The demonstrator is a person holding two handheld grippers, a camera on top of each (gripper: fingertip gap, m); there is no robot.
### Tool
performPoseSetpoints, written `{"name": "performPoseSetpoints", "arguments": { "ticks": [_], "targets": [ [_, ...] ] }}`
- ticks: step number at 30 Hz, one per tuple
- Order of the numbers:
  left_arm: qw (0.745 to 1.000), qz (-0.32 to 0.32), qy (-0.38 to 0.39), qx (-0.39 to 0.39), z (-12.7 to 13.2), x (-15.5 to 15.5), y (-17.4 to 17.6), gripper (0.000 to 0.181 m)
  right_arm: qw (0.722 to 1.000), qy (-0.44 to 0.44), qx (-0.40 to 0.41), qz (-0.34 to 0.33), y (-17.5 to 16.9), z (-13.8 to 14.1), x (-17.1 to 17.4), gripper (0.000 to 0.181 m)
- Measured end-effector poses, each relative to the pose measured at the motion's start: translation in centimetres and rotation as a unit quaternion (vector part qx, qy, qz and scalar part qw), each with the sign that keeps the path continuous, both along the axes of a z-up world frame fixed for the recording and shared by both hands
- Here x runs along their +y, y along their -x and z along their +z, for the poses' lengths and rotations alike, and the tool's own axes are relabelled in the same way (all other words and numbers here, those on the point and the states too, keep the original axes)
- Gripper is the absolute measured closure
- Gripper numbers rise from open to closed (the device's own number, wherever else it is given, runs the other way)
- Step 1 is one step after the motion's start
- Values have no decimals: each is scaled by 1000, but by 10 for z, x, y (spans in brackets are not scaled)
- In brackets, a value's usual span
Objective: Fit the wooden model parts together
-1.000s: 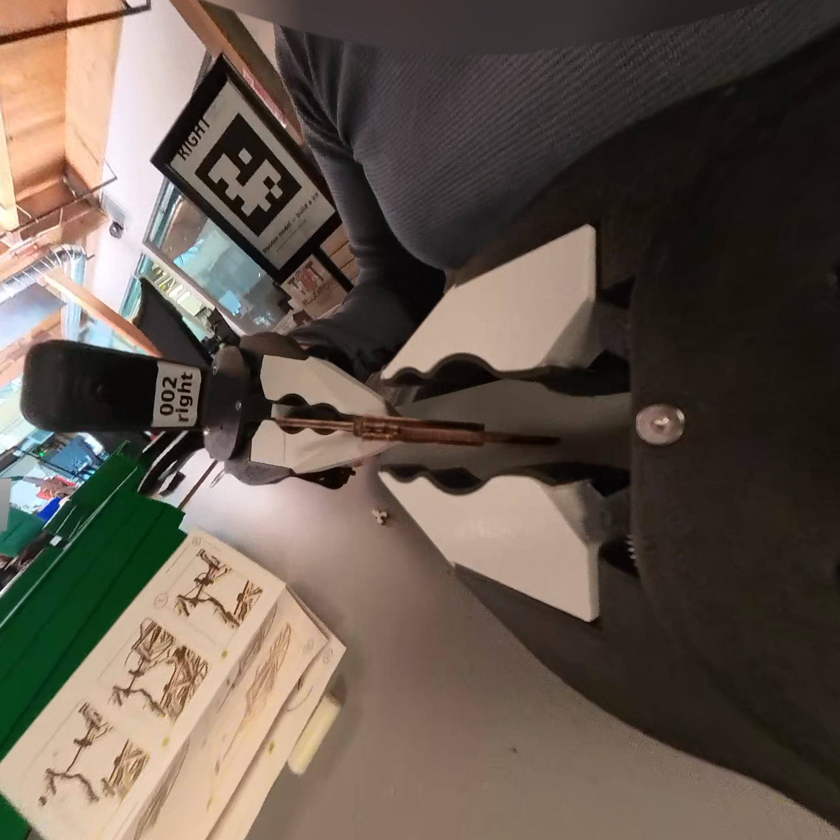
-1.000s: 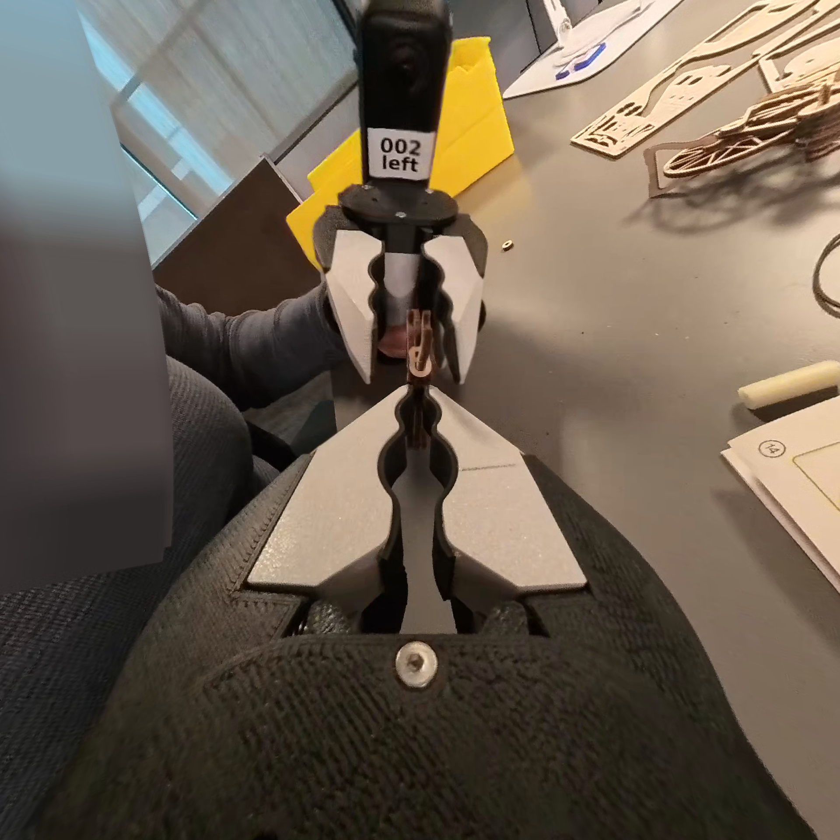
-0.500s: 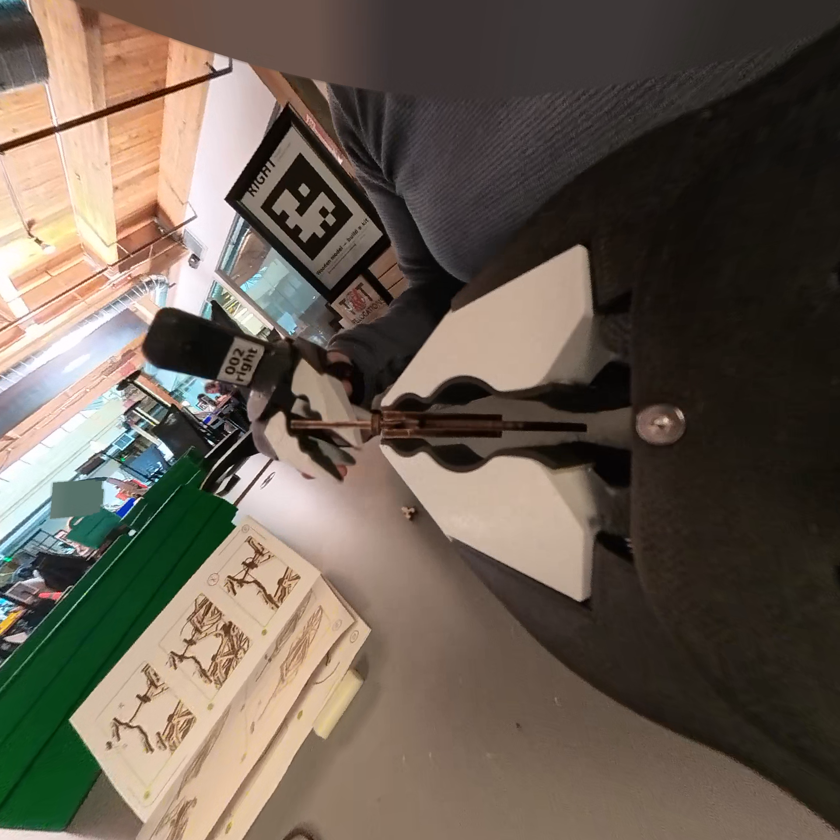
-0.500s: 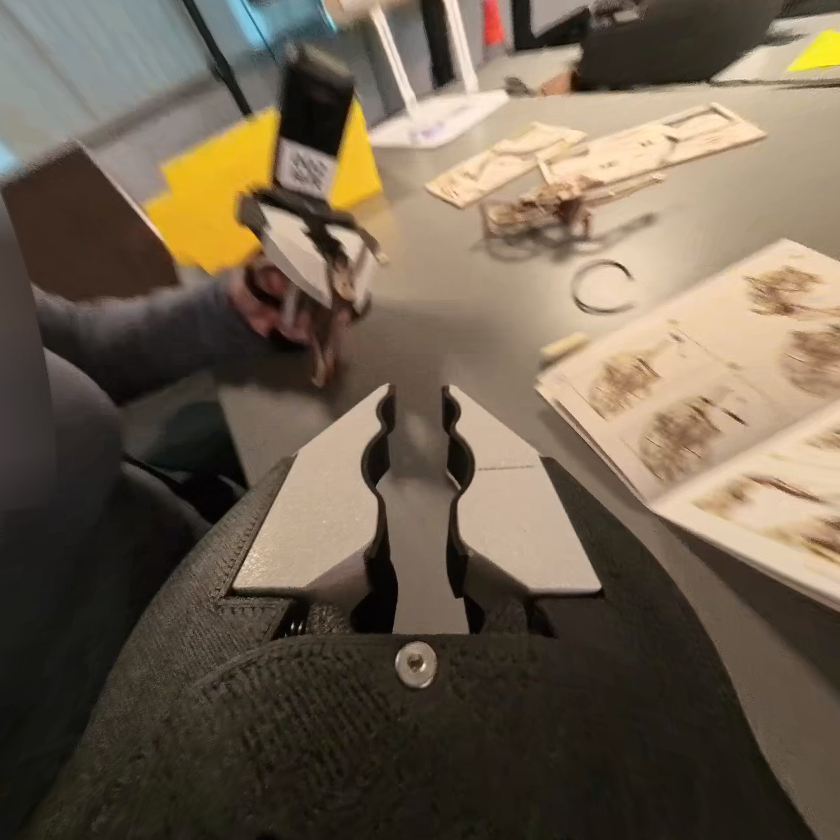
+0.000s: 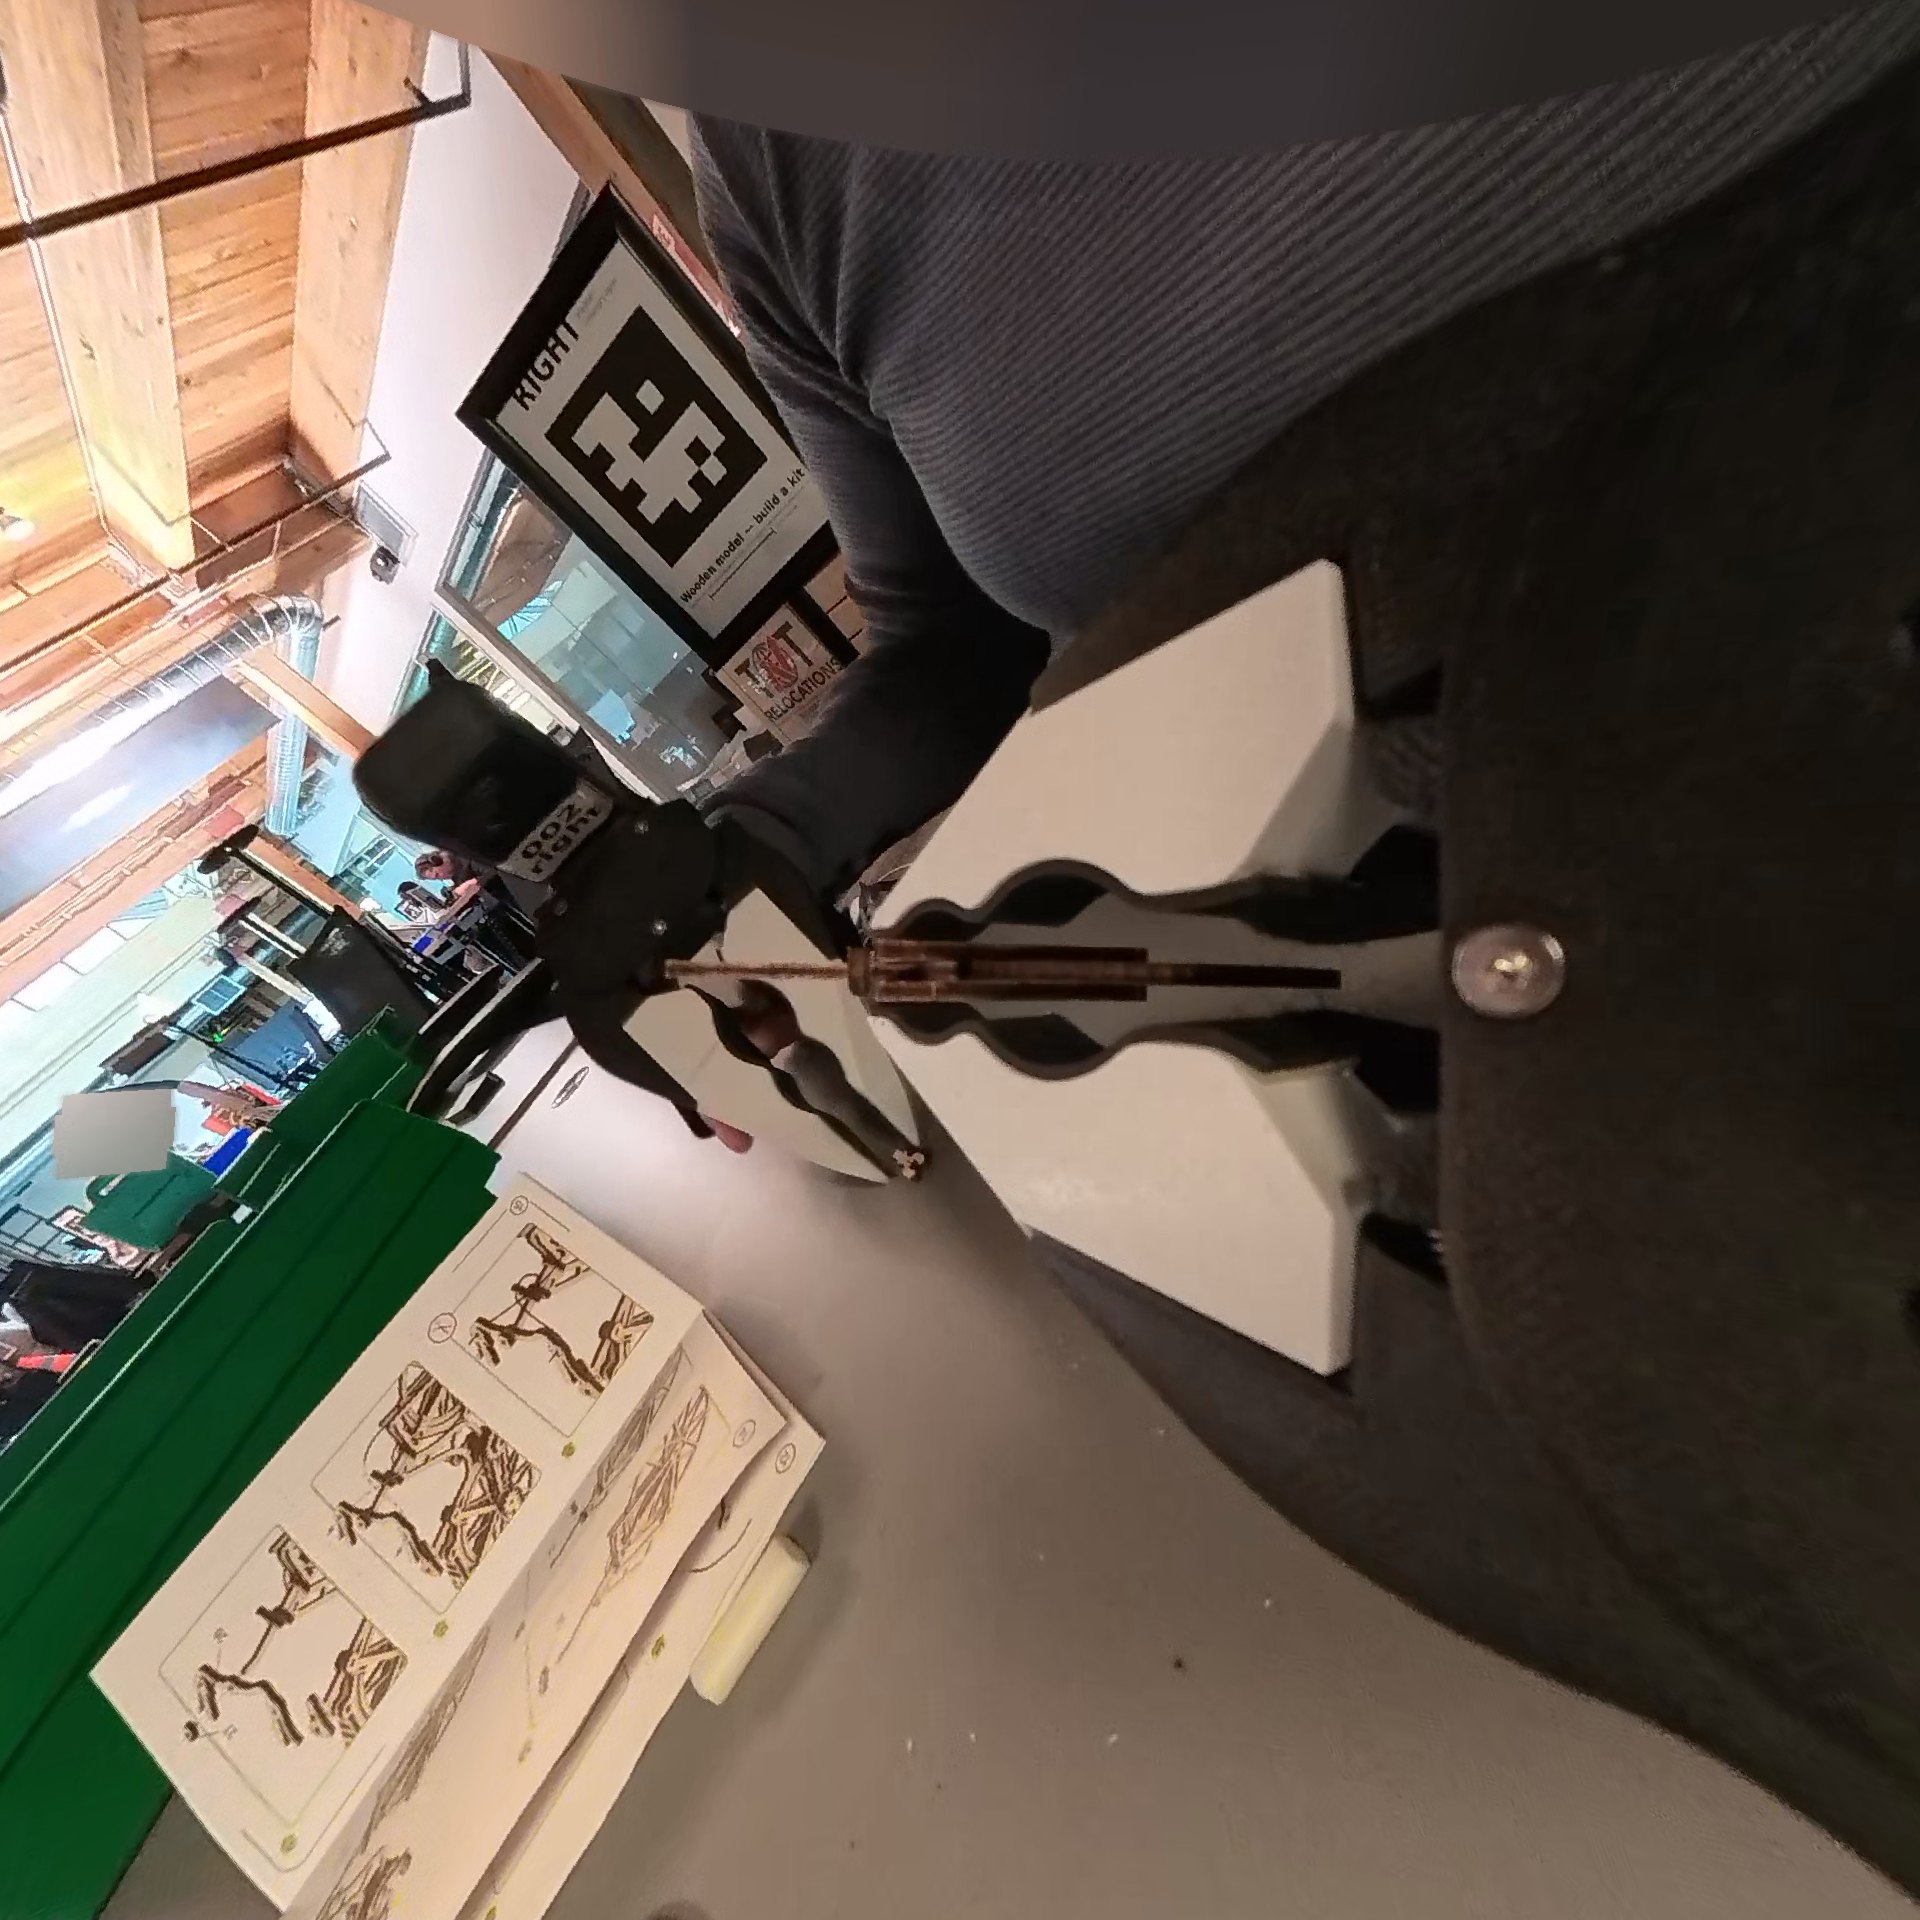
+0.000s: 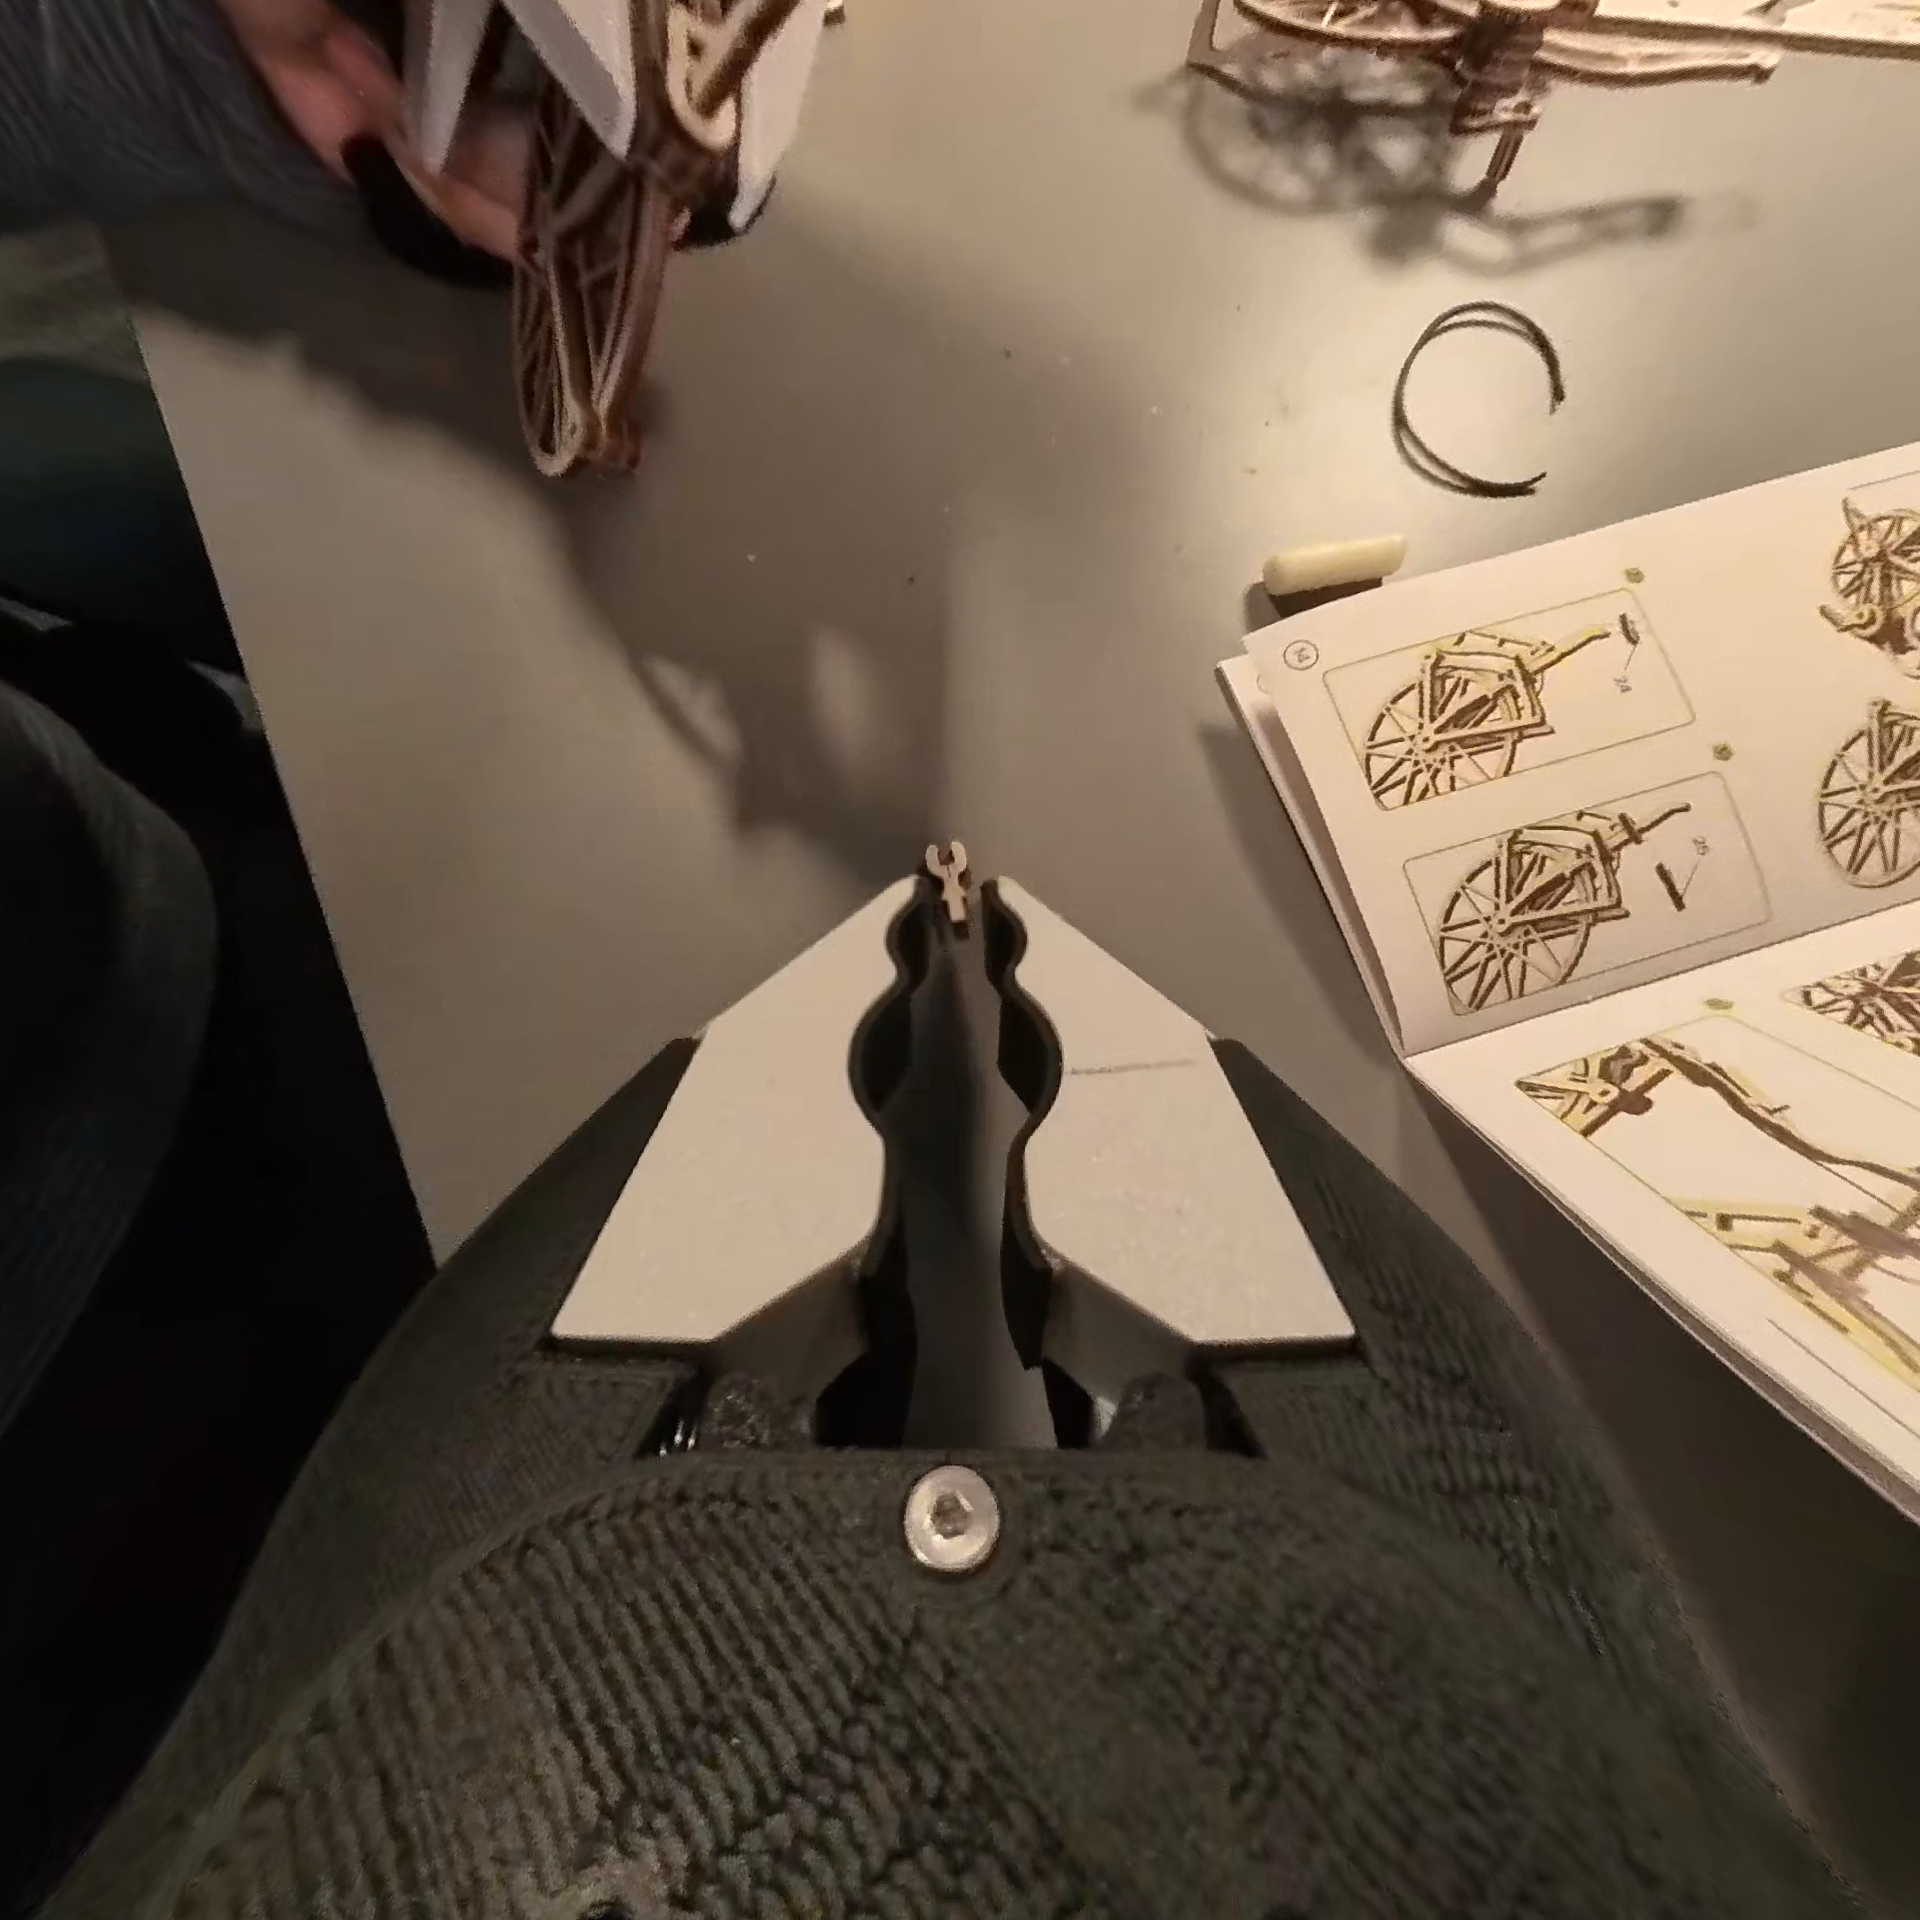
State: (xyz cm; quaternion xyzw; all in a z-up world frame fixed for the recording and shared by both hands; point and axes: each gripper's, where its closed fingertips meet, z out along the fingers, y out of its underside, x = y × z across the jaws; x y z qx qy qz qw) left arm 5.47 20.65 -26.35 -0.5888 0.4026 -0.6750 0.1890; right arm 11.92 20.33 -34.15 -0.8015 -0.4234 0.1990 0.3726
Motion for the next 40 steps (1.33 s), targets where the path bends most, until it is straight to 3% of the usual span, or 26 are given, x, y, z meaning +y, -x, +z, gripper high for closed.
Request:
{"name": "performPoseSetpoints", "arguments": {
  "ticks": [14, 16, 18, 23, 30, 36, 40],
  "targets": [
    [999, -21, 27, -31, 12, 8, 0, 173, 999, -34, 5, -2, 6, 7, 9, 181],
    [1000, -14, -13, -18, 9, 14, -3, 173, 996, -65, 61, -4, 15, 27, 15, 181],
    [996, 37, -65, -42, 16, 30, -9, 173, 989, -105, 103, -12, 18, 45, 24, 181],
    [971, 67, -208, -95, 35, 41, -20, 173, 962, -230, 149, -17, 8, 77, 41, 181],
    [877, 145, -444, -114, 45, 49, -42, 173, 918, -365, 157, -11, -3, 99, 34, 181],
    [873, 58, -473, -102, 18, 21, -50, 173, 916, -376, 139, 12, 3, 95, 29, 181],
    [894, 29, -438, -89, 12, 21, -51, 173, 920, -363, 146, 22, 6, 94, 27, 181]
  ]
}}
